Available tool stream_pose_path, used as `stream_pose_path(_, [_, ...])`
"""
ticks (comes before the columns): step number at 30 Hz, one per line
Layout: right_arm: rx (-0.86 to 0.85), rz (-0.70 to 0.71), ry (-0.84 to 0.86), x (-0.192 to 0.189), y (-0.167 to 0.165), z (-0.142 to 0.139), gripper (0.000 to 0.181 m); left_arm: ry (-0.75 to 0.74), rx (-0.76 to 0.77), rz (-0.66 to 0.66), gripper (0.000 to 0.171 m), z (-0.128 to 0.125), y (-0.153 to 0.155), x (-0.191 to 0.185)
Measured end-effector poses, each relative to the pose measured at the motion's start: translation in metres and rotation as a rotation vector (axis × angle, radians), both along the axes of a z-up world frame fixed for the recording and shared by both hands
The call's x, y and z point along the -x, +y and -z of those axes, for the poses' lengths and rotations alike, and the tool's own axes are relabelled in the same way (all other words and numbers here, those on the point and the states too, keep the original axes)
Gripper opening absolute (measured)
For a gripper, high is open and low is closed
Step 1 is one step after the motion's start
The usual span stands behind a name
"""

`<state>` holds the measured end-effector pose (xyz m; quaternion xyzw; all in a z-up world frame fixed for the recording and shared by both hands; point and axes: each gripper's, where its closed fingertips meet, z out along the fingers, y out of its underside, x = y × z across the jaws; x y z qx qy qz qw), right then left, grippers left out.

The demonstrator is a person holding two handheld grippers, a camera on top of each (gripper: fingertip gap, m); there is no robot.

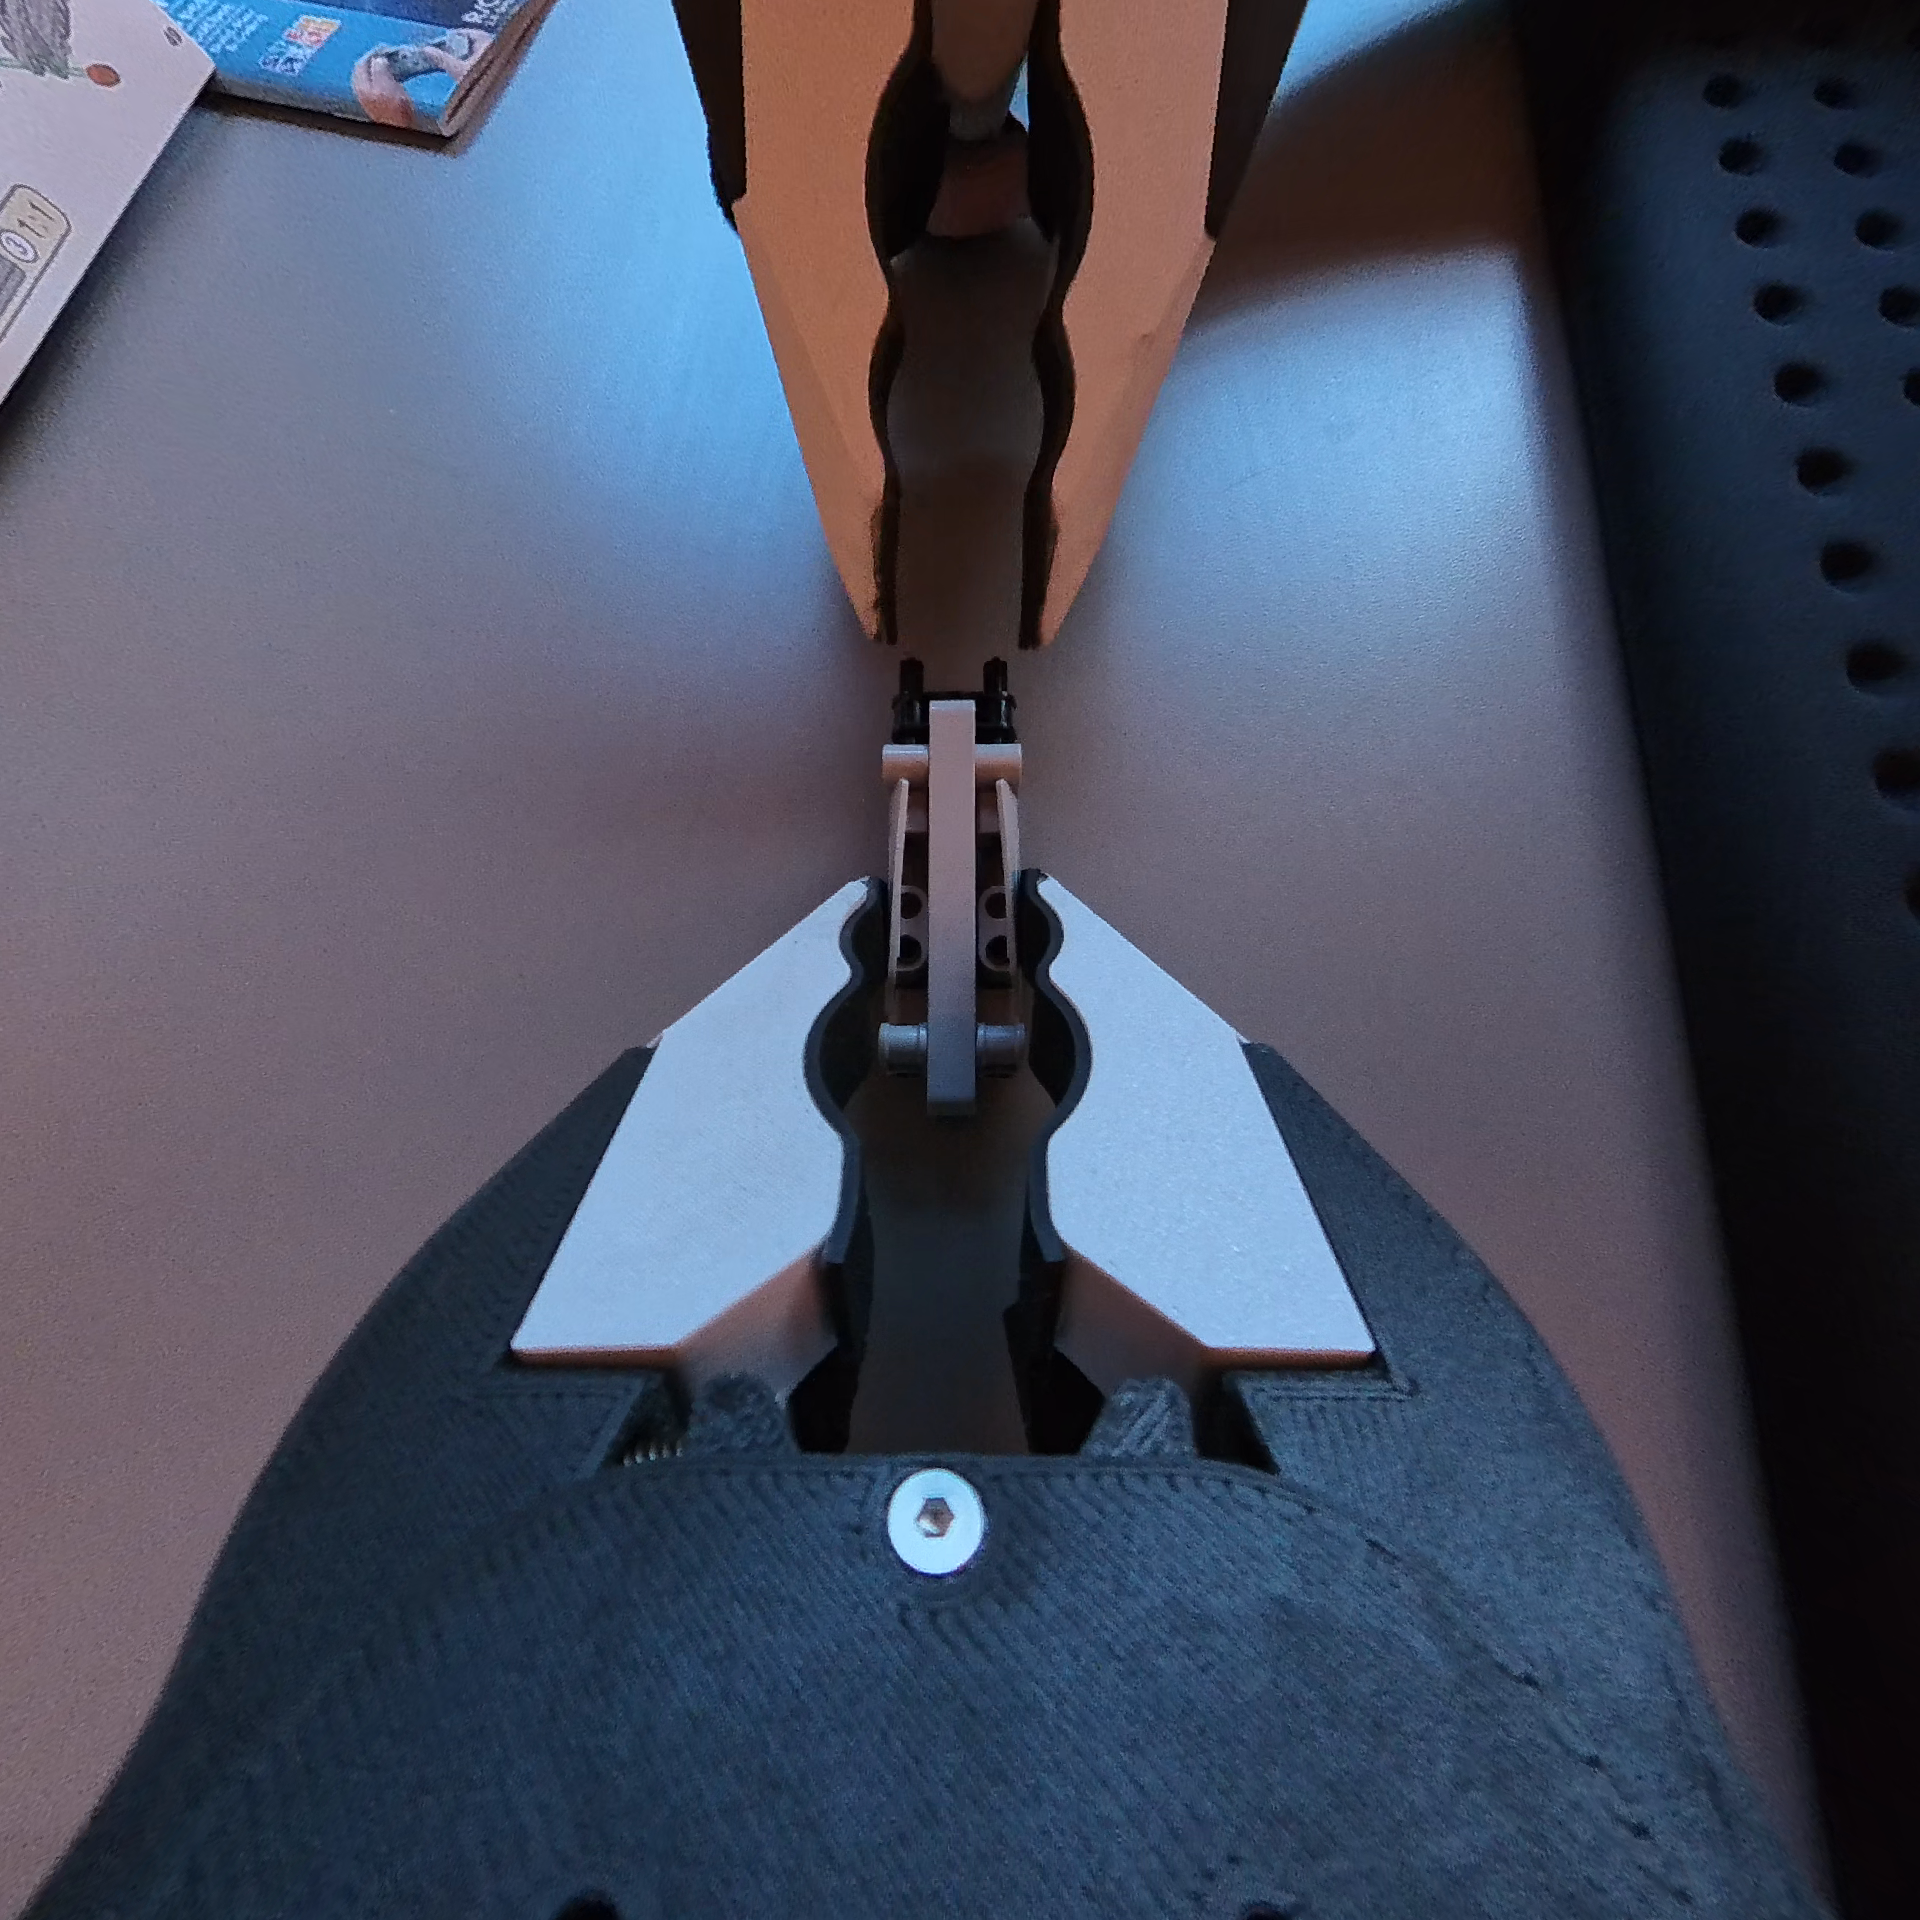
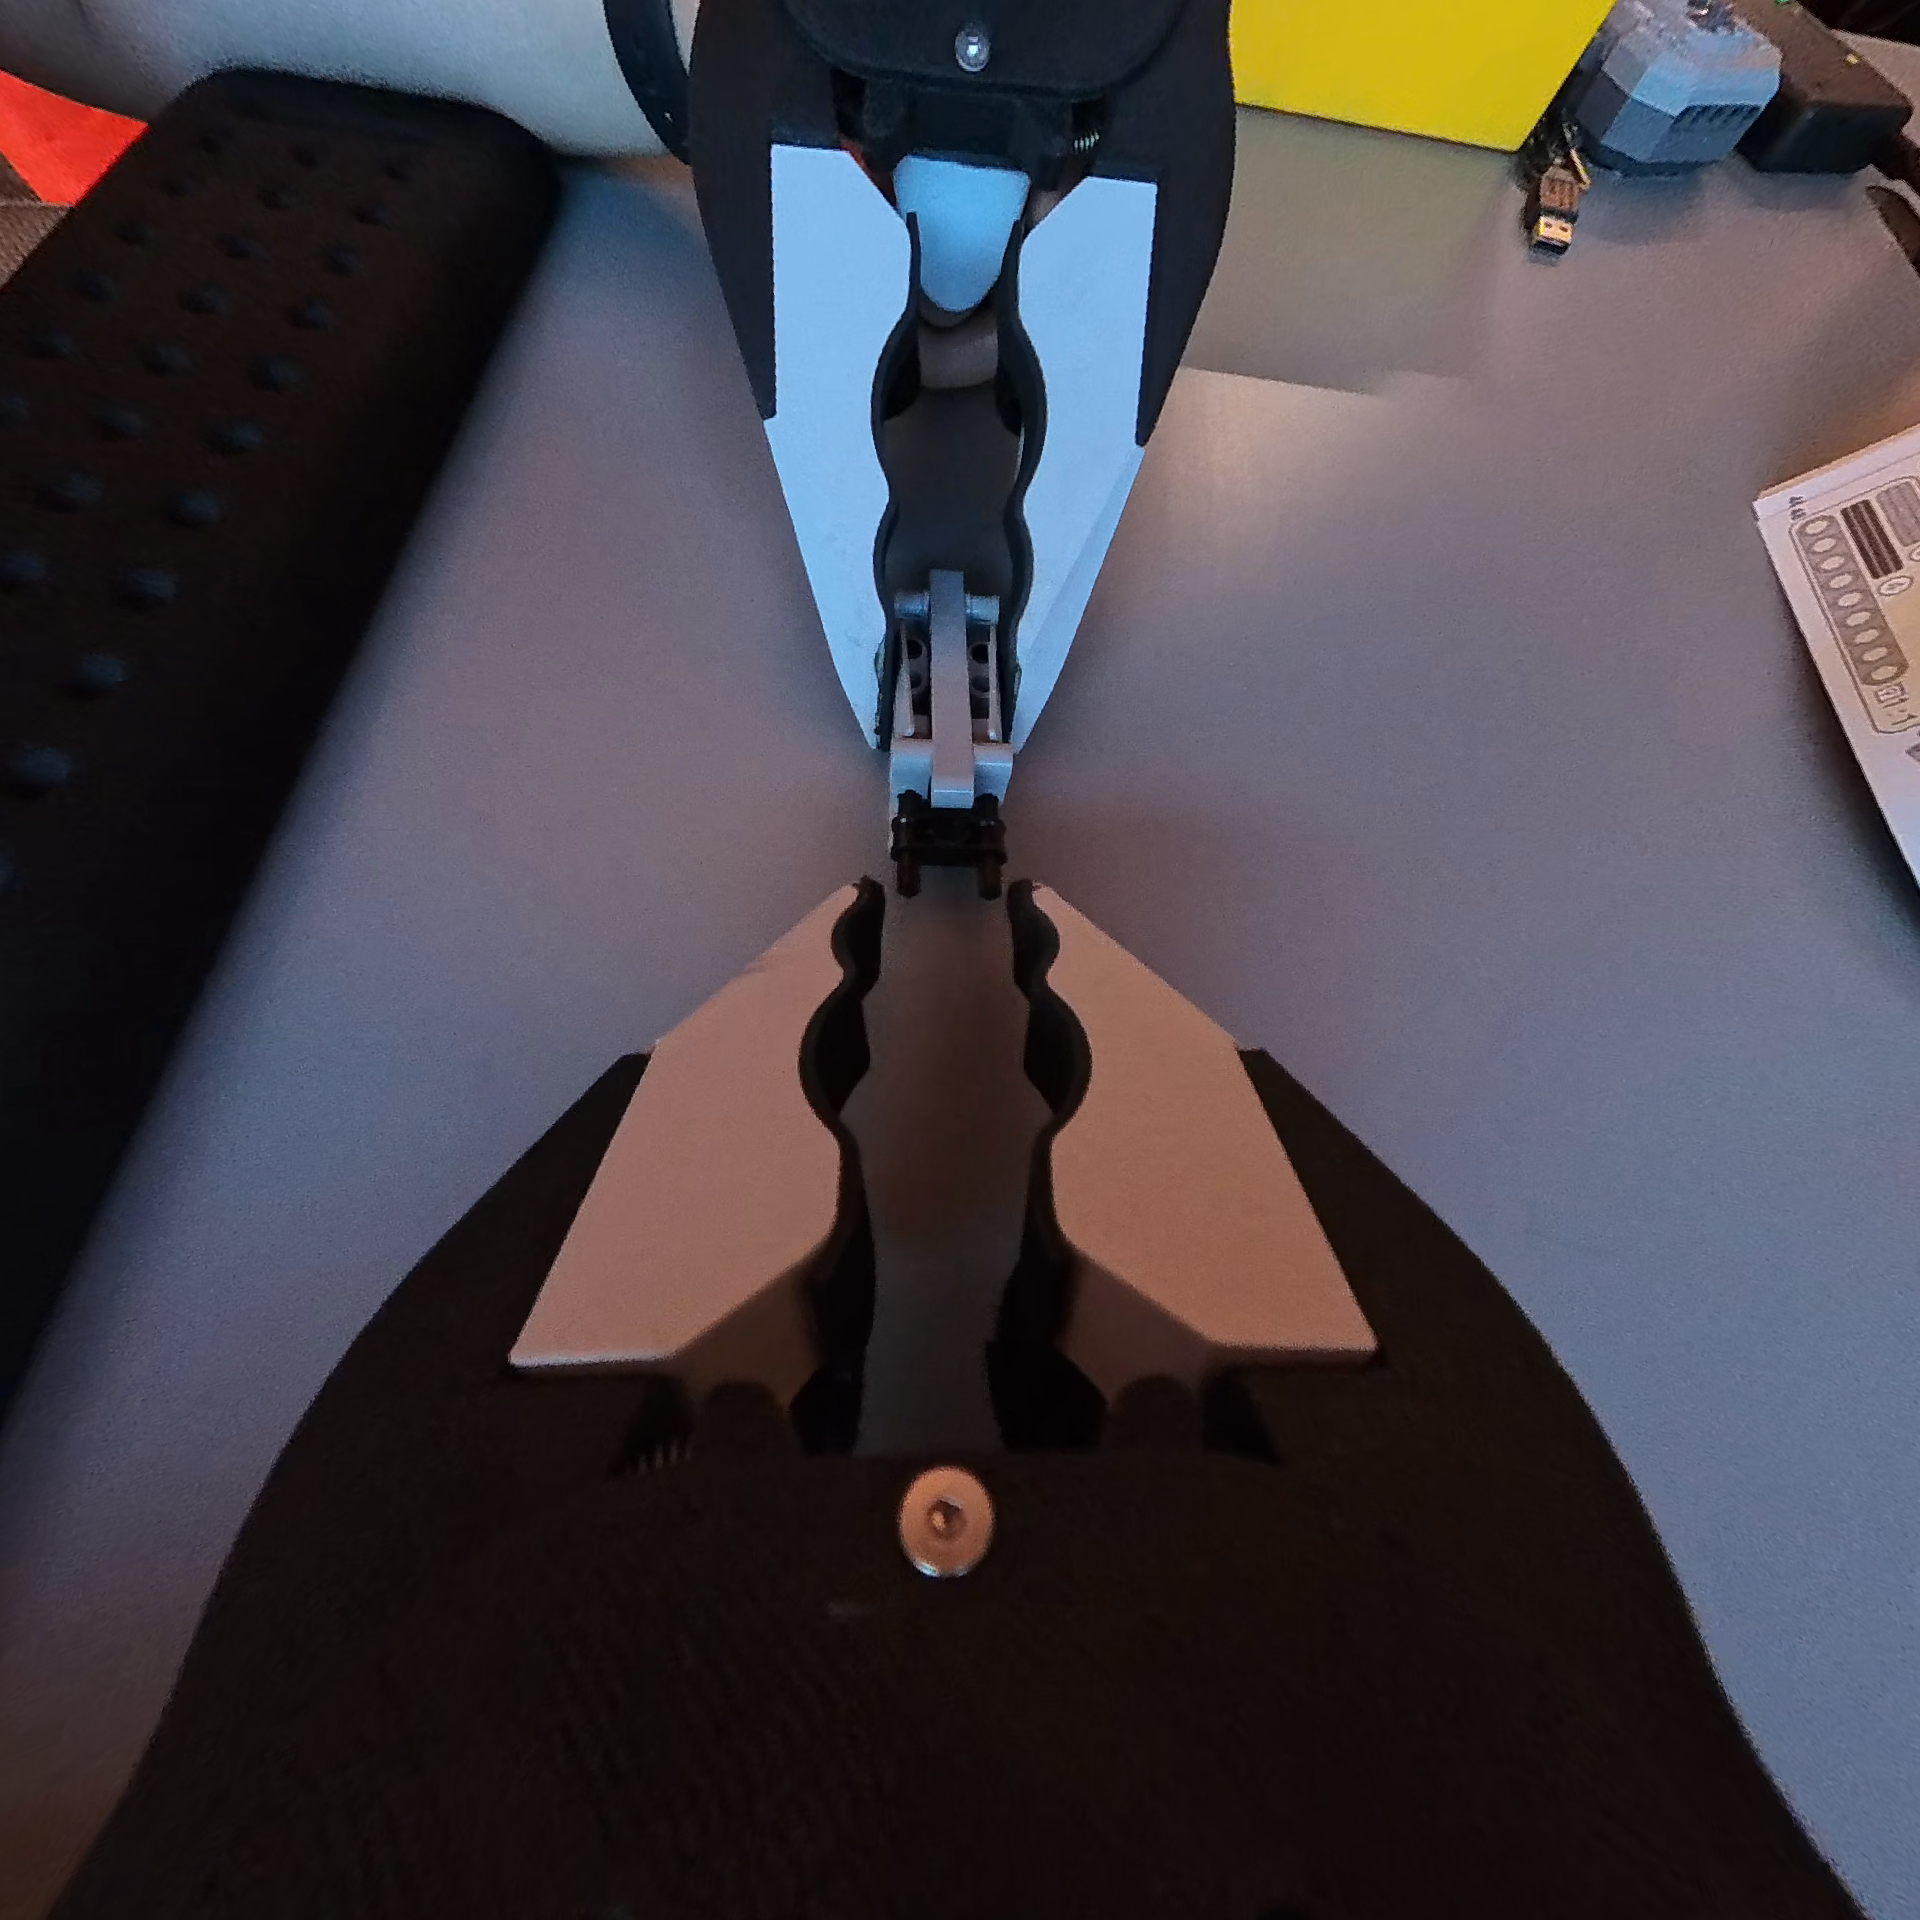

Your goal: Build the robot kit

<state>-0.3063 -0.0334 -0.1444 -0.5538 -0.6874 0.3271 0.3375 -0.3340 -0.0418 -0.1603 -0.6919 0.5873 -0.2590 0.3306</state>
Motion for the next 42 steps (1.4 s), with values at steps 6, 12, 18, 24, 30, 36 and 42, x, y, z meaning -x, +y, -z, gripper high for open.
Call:
stream_pose_path(6, [-0.005,0.0,-0.007,0.001,0.0,0.001,0.025,0.0,0.001,0.0,0.024,0.0,0.0,0.0])
stream_pose_path(12, [-0.026,0.005,-0.05,0.006,-0.001,0.008,0.032,0.0,0.002,0.0,0.024,0.0,0.0,0.0])
stream_pose_path(18, [-0.015,0.021,-0.071,0.006,0.0,0.011,0.021,0.0,0.002,0.0,0.024,0.0,0.0,0.0])
stream_pose_path(24, [-0.004,0.031,-0.094,0.006,0.0,0.012,0.02,-0.001,0.006,0.0,0.023,0.0,0.0,0.0])
stream_pose_path(30, [0.001,0.046,-0.151,0.005,-0.001,0.013,0.019,-0.001,0.01,0.0,0.023,0.0,0.0,0.0])
stream_pose_path(36, [0.011,0.052,-0.174,0.006,-0.001,0.013,0.019,0.0,0.012,0.0,0.023,0.0,0.0,0.0])
stream_pose_path(42, [0.005,0.047,-0.181,0.006,-0.001,0.013,0.018,-0.001,0.016,0.0,0.023,0.0,0.0,0.0])
